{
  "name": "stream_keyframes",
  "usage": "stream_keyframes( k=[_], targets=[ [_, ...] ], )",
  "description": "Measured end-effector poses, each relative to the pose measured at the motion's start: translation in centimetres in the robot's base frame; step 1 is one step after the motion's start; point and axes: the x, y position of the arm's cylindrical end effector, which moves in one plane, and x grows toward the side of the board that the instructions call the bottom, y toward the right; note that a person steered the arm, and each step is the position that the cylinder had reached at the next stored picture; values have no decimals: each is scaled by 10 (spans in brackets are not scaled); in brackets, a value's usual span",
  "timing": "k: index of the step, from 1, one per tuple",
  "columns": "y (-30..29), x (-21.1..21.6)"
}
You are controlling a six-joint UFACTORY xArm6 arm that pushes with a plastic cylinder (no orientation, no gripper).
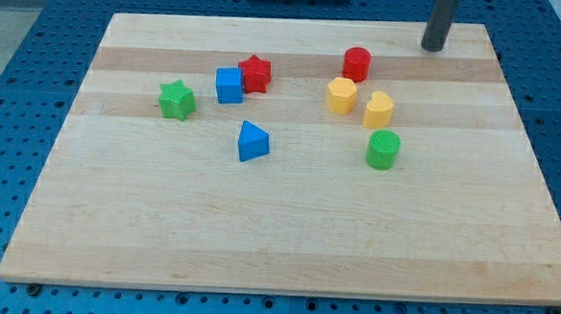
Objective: Push the red circle to the top left side
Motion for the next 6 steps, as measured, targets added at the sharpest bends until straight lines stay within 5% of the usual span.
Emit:
stream_keyframes(
  k=[6],
  targets=[
    [-111,39]
  ],
)
